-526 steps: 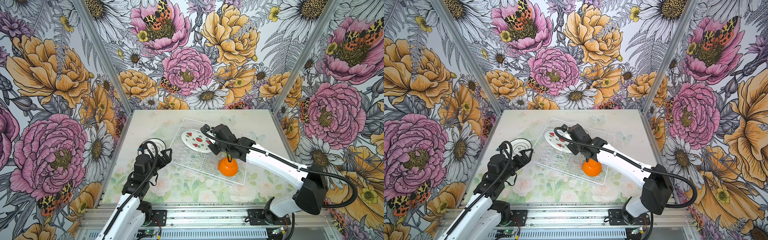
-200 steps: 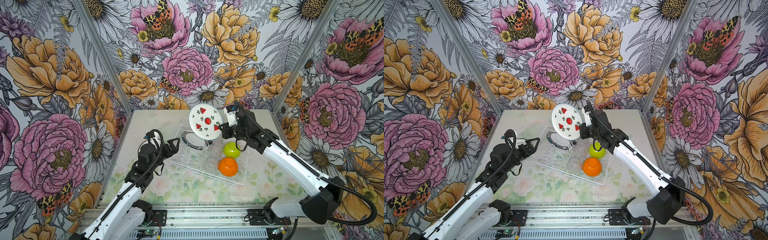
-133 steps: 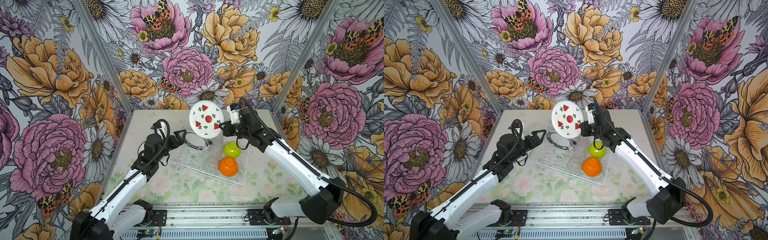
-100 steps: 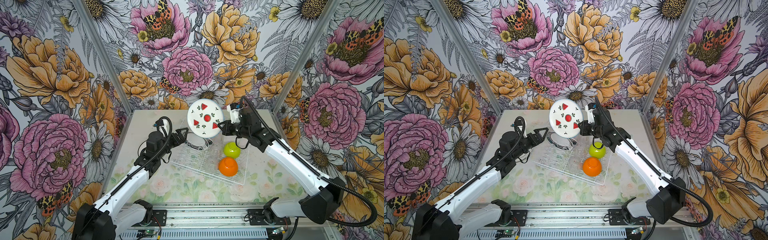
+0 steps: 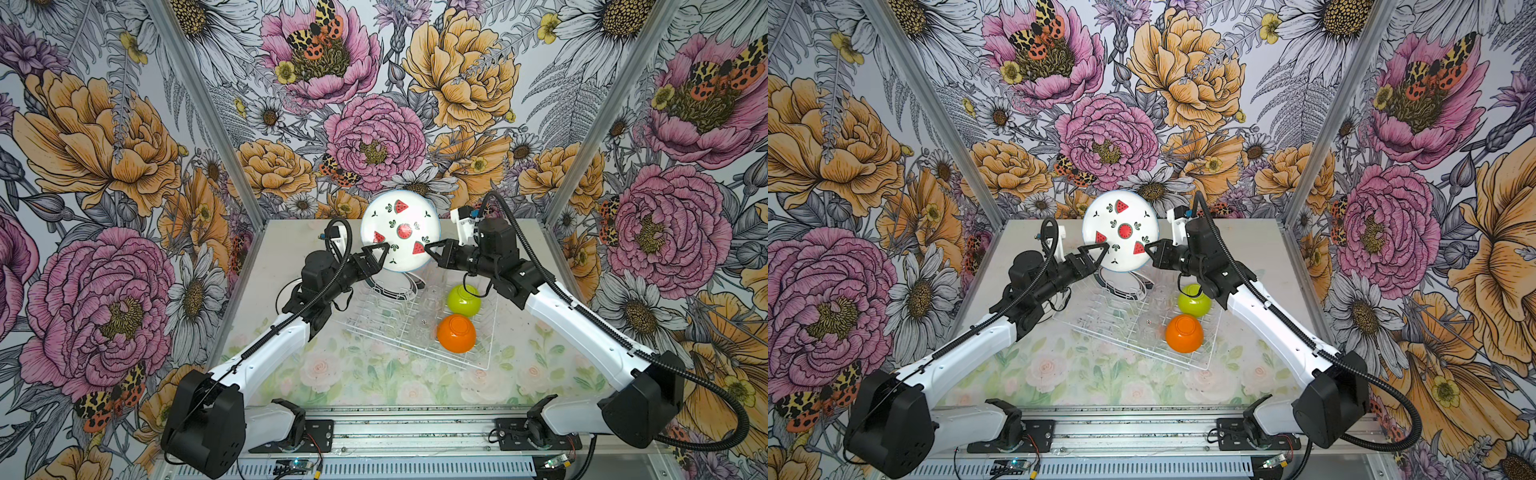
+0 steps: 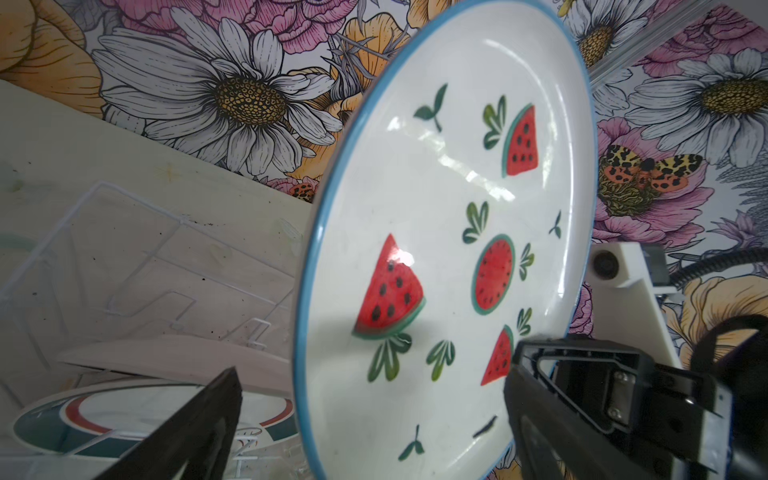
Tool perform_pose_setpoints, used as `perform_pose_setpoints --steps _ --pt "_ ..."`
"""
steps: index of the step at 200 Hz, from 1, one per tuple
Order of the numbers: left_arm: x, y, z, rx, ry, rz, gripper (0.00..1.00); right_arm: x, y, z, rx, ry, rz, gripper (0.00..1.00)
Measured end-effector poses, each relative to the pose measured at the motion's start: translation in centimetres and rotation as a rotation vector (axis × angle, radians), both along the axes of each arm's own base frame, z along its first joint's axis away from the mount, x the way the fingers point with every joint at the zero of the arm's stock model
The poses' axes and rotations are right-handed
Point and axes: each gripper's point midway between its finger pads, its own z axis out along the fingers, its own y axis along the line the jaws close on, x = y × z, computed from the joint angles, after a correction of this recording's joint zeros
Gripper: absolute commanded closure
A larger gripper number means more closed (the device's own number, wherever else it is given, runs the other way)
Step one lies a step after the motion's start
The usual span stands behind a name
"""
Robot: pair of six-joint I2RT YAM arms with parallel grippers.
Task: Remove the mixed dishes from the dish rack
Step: 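Grasp the raised plate's rim with the left gripper while the right gripper holds it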
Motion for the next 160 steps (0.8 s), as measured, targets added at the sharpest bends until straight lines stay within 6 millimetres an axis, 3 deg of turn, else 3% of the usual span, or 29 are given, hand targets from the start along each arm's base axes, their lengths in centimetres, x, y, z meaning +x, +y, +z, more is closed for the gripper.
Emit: perform_pose_setpoints --steps 52,85,117,140,160 --pt "-0.1 -0.7 1.9 -0.058 -0.068 -0.04 0.2 -0.4 0.8 1.0 0.055 -0.003 0.04 1.0" --pt "-0.3 -0.8 3.1 -0.079 -0.112 -0.051 0.35 -0.9 1.3 1.5 0.093 0.007 0.074 1.0" --pt "-0.5 -0.9 4.0 -0.097 -0.145 -0.06 0.62 -1.1 1.7 2.2 0.125 -0.002 0.099 1.0" --pt "-1.1 -0.9 5.0 -0.147 -0.158 -0.083 0.92 -0.8 1.4 2.5 0.159 0.014 0.09 0.93" --pt "-1.7 -0.8 6.5 -0.204 -0.174 -0.097 0.95 -0.5 1.1 3.2 0.183 -0.004 0.093 0.92"
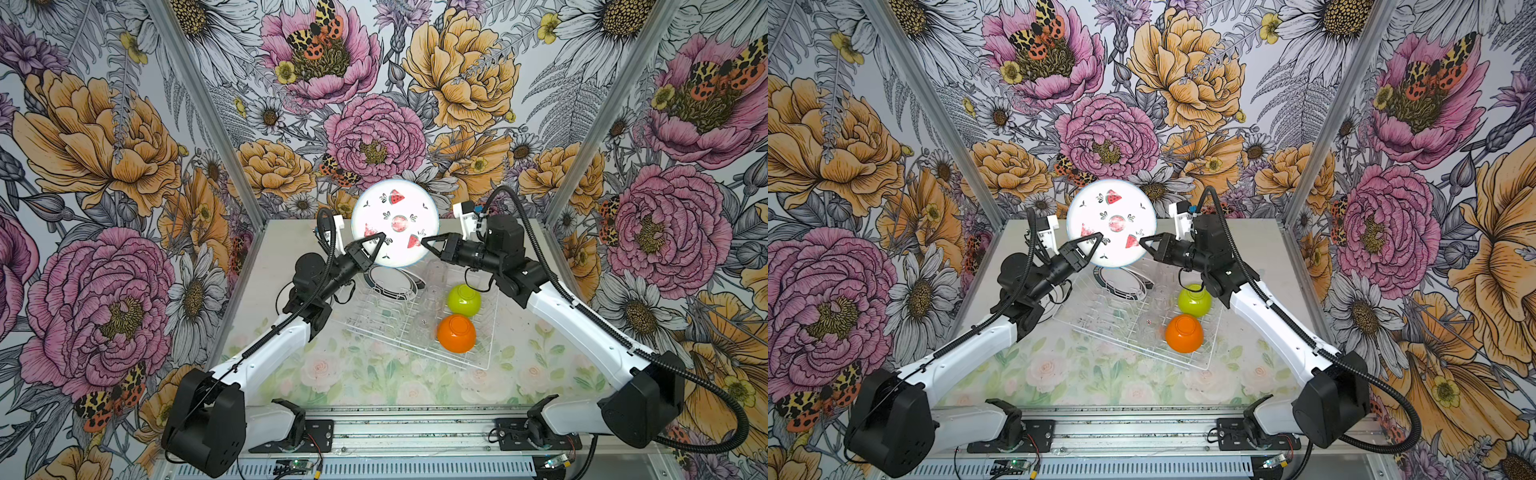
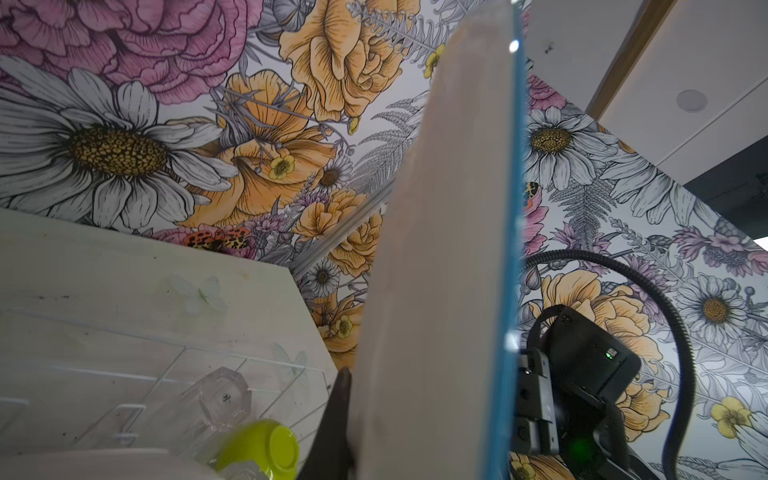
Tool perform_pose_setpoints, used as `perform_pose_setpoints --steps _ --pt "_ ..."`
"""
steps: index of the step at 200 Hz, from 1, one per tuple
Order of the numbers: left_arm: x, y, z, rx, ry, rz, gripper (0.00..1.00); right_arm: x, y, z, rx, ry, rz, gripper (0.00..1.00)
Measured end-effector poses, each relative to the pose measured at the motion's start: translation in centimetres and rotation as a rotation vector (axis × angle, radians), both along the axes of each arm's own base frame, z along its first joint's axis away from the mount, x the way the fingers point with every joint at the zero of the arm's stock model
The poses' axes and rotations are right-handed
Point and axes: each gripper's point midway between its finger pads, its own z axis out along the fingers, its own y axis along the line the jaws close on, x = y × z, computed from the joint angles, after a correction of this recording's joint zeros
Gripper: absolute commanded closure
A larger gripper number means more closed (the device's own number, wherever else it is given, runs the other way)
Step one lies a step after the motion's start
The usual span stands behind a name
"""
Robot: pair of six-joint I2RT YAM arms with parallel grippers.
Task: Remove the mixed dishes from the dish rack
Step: 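Grasp the raised plate's rim with the left gripper while the right gripper holds it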
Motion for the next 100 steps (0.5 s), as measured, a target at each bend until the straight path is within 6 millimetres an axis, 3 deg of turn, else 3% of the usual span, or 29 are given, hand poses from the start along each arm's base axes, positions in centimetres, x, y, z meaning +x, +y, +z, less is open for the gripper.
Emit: perform_pose_setpoints --steps 12,55,100 --pt "-0.1 0.1 0.4 -0.01 -0.009 0.001 0.95 0.0 0.1 0.3 0.007 -0.011 0.001 0.89" --pt "0.1 0.0 -0.2 0.013 -0.005 0.01 0.95 0.1 0.1 0.0 -0.015 -0.03 -0.012 0.61" --pt "0.4 -0.1 -1.3 0.049 0.021 0.015 1.0 0.3 0.1 -0.5 -0.039 -0.048 -0.022 0.43"
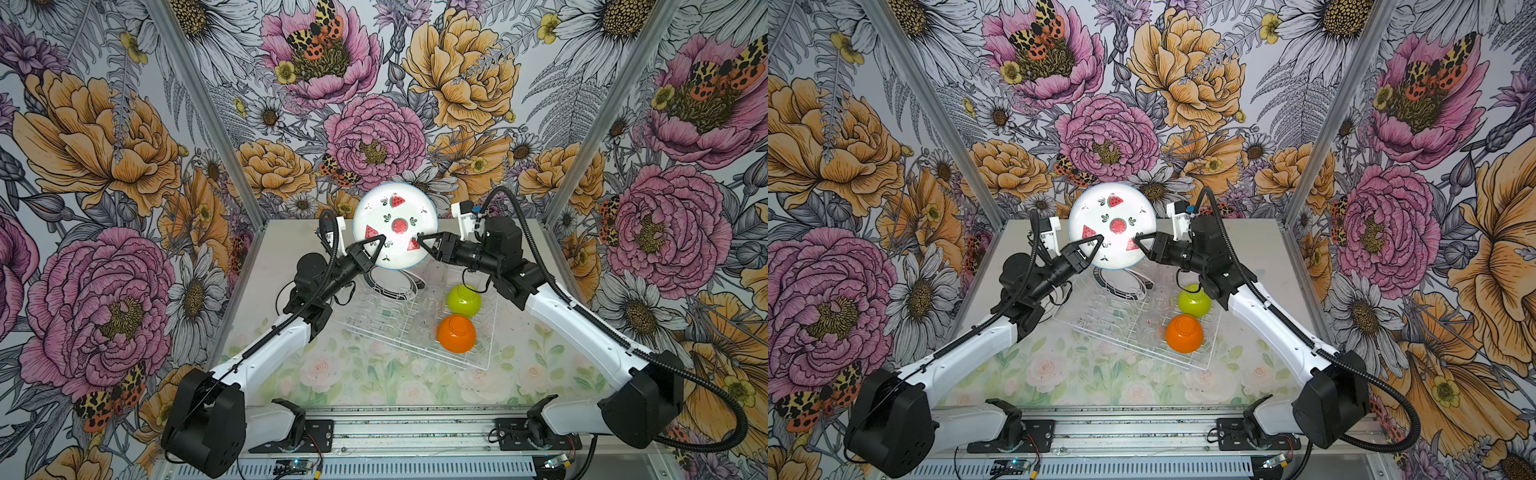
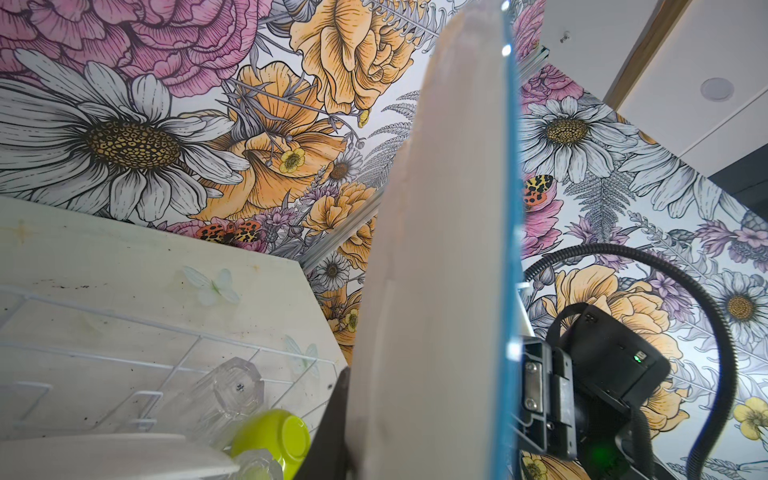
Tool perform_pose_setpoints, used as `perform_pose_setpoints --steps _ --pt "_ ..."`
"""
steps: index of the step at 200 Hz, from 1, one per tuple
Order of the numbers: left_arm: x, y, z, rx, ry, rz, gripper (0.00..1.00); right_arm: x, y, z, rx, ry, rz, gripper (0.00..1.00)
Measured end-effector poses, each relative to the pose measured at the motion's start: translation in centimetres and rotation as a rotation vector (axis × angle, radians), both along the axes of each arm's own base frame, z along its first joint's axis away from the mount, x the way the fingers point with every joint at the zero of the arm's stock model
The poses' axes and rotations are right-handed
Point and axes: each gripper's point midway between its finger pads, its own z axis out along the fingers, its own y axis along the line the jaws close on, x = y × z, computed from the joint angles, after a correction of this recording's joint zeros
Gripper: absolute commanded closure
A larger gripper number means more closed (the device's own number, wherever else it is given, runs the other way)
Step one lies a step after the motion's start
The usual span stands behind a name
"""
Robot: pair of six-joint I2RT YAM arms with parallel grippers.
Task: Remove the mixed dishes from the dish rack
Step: 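Grasp the raised plate's rim with the left gripper while the right gripper holds it, then carry the plate with the left gripper while the right gripper releases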
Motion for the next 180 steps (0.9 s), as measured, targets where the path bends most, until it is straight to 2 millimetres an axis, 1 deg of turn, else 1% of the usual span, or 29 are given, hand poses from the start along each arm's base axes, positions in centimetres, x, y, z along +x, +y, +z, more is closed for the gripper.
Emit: perform_pose_setpoints --steps 18,35,55,70,83,88,95,105,119,126,133,138,140,157,159,160,164,166,170,175,177,180 --pt "0.3 -0.1 -0.7 0.012 0.02 0.003 1.0 0.2 -0.2 -0.4 -0.009 -0.004 -0.014 0.36" --pt "0.5 -0.1 -1.6 0.026 0.044 0.004 1.0 0.3 -0.5 -1.0 -0.027 -0.009 -0.034 0.34" --pt "0.7 0.1 -2.7 0.042 0.079 0.011 1.0 -0.1 -1.5 -1.5 -0.051 -0.028 -0.065 0.32" --pt "1.1 0.8 -4.2 0.057 0.122 0.031 1.0 -0.7 -2.4 -0.8 -0.058 -0.065 -0.091 0.31" --pt "1.5 1.7 -5.5 0.064 0.161 0.057 1.0 -1.3 -3.9 0.2 -0.061 -0.115 -0.13 0.29" --pt "1.6 2.1 -5.9 0.067 0.175 0.066 1.0 -1.5 -4.2 0.4 -0.062 -0.124 -0.139 0.29" --pt "1.9 2.7 -6.7 0.074 0.198 0.085 1.0 -1.8 -5.2 0.6 -0.068 -0.146 -0.17 0.29" --pt "2.3 4.0 -7.8 0.083 0.235 0.12 1.0 -2.0 -6.6 0.7 -0.078 -0.167 -0.215 0.27" --pt "2.5 5.9 -8.9 0.085 0.275 0.171 1.0 -2.2 -8.4 -0.1 -0.101 -0.176 -0.277 0.26" --pt "2.6 7.2 -9.3 0.084 0.292 0.204 1.0 -2.3 -9.2 -0.8 -0.117 -0.173 -0.307 0.26" --pt "2.5 8.9 -9.8 0.074 0.311 0.249 1.0 -2.2 -10.2 -1.6 -0.135 -0.169 -0.343 0.25" --pt "2.4 9.7 -9.9 0.072 0.315 0.271 1.0 -2.2 -10.6 -2.1 -0.145 -0.162 -0.357 0.25" --pt "2.4 10.4 -10.0 0.066 0.321 0.286 1.0 -2.2 -10.9 -2.5 -0.152 -0.156 -0.367 0.25" --pt "1.8 14.0 -9.9 0.053 0.334 0.381 1.0 -2.2 -12.2 -4.8 -0.197 -0.125 -0.408 0.25" --pt "1.7 14.3 -9.7 0.05 0.33 0.389 1.0 -2.2 -12.3 -4.9 -0.201 -0.124 -0.41 0.25" --pt "1.6 14.9 -9.6 0.047 0.331 0.405 1.0 -2.1 -12.5 -5.2 -0.205 -0.119 -0.415 0.25" --pt "1.5 15.5 -9.5 0.046 0.333 0.422 1.0 -2.1 -12.7 -5.7 -0.215 -0.109 -0.42 0.25" --pt "1.3 16.2 -9.3 0.041 0.328 0.441 1.0 -2.1 -12.8 -5.8 -0.217 -0.107 -0.423 0.25" --pt "1.1 16.8 -9.0 0.039 0.326 0.459 1.0 -2.1 -12.9 -6.2 -0.224 -0.099 -0.427 0.25" --pt "0.8 18.1 -8.6 0.033 0.32 0.499 1.0 -2.0 -13.2 -6.6 -0.231 -0.092 -0.434 0.25" --pt "0.7 18.3 -8.4 0.033 0.318 0.505 1.0 -2.0 -13.3 -6.7 -0.233 -0.09 -0.437 0.25" --pt "0.4 19.3 -8.1 0.029 0.311 0.535 1.0 -2.0 -13.4 -6.9 -0.236 -0.086 -0.44 0.25"
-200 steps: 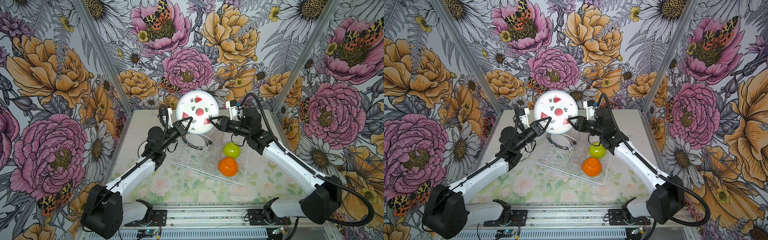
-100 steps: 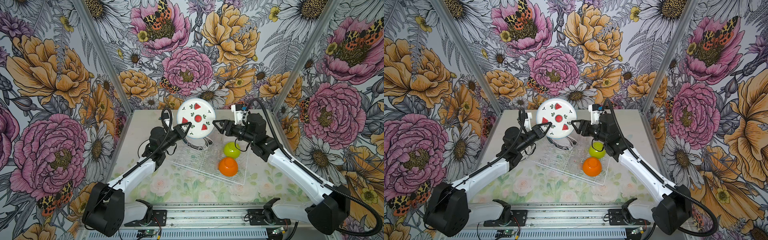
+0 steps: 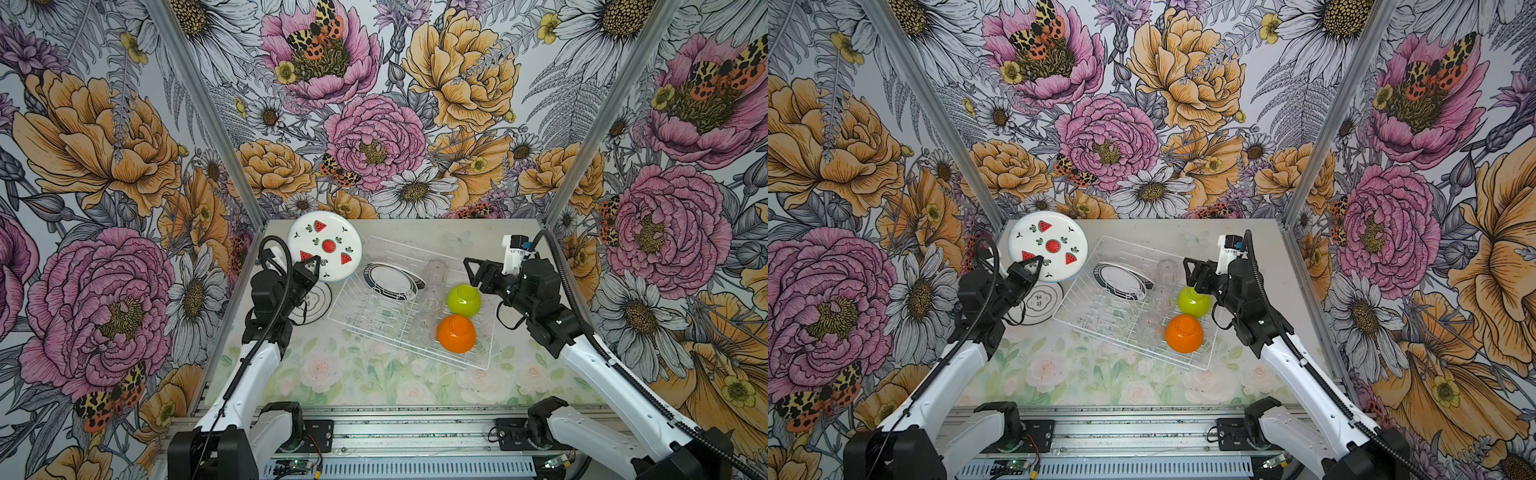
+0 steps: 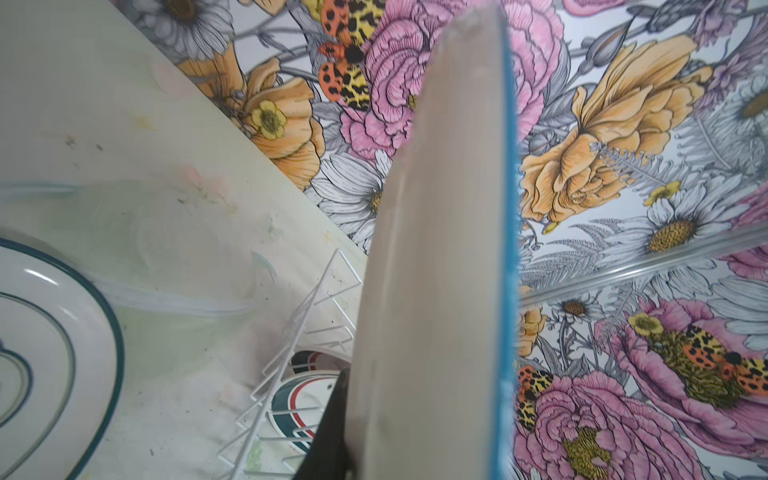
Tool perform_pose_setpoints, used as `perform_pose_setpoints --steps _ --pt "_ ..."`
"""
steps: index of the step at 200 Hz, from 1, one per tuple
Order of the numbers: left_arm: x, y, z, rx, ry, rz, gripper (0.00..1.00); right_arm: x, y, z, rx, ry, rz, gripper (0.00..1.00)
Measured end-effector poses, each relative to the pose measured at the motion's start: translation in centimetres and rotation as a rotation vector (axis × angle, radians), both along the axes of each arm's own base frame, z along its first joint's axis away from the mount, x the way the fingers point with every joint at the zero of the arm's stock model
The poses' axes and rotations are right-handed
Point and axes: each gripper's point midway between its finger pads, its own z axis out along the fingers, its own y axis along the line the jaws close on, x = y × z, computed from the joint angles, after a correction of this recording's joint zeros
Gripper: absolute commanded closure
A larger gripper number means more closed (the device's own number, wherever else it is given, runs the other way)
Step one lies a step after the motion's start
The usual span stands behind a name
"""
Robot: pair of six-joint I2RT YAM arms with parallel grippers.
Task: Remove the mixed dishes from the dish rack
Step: 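Carry the plate with the left gripper while the right gripper releases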
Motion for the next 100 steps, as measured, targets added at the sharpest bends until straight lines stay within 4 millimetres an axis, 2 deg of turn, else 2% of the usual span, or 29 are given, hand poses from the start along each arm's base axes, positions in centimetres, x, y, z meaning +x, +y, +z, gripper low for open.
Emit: perform_pose_setpoints --steps 25,41,53,100 --pt "-2.4 4.8 1.5 0.044 -0.027 0.163 1.0 0.2 -0.7 -0.6 -0.01 0.011 -0.023 0.25" --pt "-3.4 7.0 1.1 0.077 0.001 0.243 1.0 0.2 -0.9 -0.8 -0.016 0.012 -0.032 0.25" --pt "-3.8 8.2 -0.3 0.101 0.06 0.285 1.0 0.1 -1.1 -1.0 -0.02 0.014 -0.038 0.25" --pt "-4.3 8.3 -7.2 0.061 0.282 0.25 1.0 -0.1 -1.6 -2.3 -0.045 0.035 -0.047 0.25"
